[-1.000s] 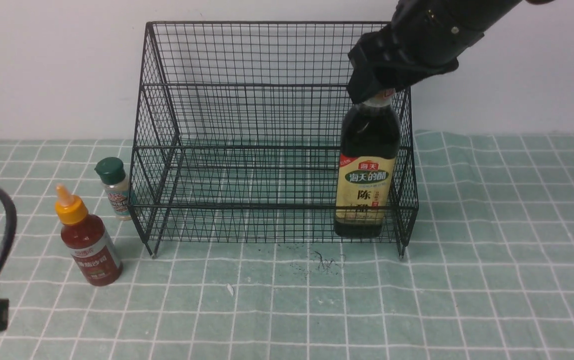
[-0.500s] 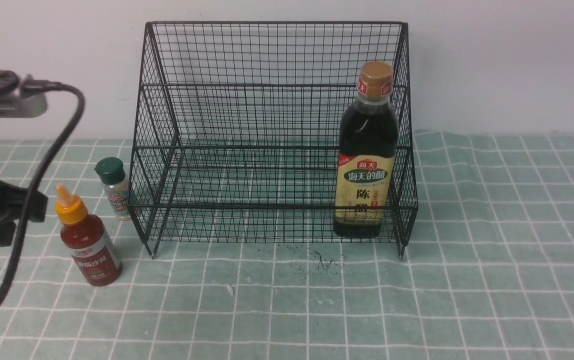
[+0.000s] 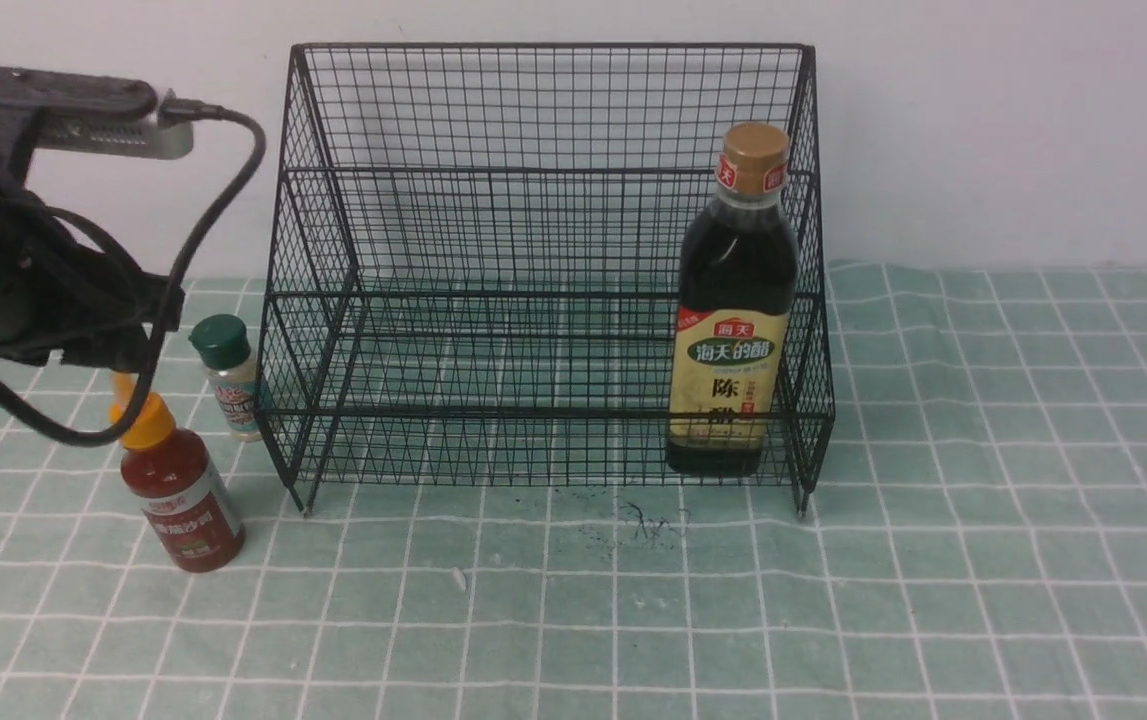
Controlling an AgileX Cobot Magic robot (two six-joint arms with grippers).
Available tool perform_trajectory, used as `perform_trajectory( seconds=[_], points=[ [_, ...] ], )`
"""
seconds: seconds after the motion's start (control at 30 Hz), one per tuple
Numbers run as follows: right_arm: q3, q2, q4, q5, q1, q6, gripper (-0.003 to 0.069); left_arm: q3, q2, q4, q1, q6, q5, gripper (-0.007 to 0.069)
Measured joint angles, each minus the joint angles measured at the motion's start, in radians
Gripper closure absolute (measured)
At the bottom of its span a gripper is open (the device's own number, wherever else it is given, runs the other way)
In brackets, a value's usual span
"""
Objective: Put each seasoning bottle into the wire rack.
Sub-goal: Use the left arm to grab the condiment bottle closest to it
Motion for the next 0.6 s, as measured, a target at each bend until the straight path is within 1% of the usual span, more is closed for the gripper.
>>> perform_trajectory(
  seconds=[0.03,0.07,0.13,0.2,0.27,0.33,0.4,0.47,0.5,0.6],
  points=[
    [0.008,-0.005,-0.002,-0.003,0.0,0.0,0.0673,0.0,0.005,0.0,0.0,-0.002,-0.003,0.0151],
    [0.028,-0.034,-0.014,-0.021,0.0,0.0,0.0673,0.0,0.043,0.0,0.0,-0.006,-0.018,0.0097],
    [0.034,-0.049,-0.034,-0.03,0.0,0.0,0.0673,0.0,0.092,0.0,0.0,-0.006,-0.028,0.006],
    [0.038,-0.052,-0.047,-0.037,0.0,0.0,0.0673,0.0,0.138,0.007,0.0,-0.007,-0.039,0.005],
    [0.041,-0.052,-0.049,-0.037,0.0,0.0,0.0673,0.0,0.176,0.017,0.0,-0.014,-0.043,0.0055],
    [0.041,-0.052,-0.049,-0.037,0.0,0.0,0.0673,0.0,0.201,0.021,0.0,-0.018,-0.043,0.0094],
    [0.041,-0.052,-0.049,-0.037,0.0,0.0,0.0673,0.0,0.216,0.022,0.0,-0.026,-0.043,0.0167],
    [0.041,-0.052,-0.049,-0.037,0.0,0.0,0.0675,0.0,0.219,0.025,0.0,-0.031,-0.036,0.0333],
    [0.041,-0.052,-0.049,-0.037,0.0,0.0,0.0675,-0.001,0.217,0.022,0.0,-0.033,-0.036,0.0351],
    [0.041,-0.052,-0.049,-0.037,0.0,0.0,0.0675,-0.005,0.197,0.035,0.0,-0.033,-0.011,0.0337]
  ],
)
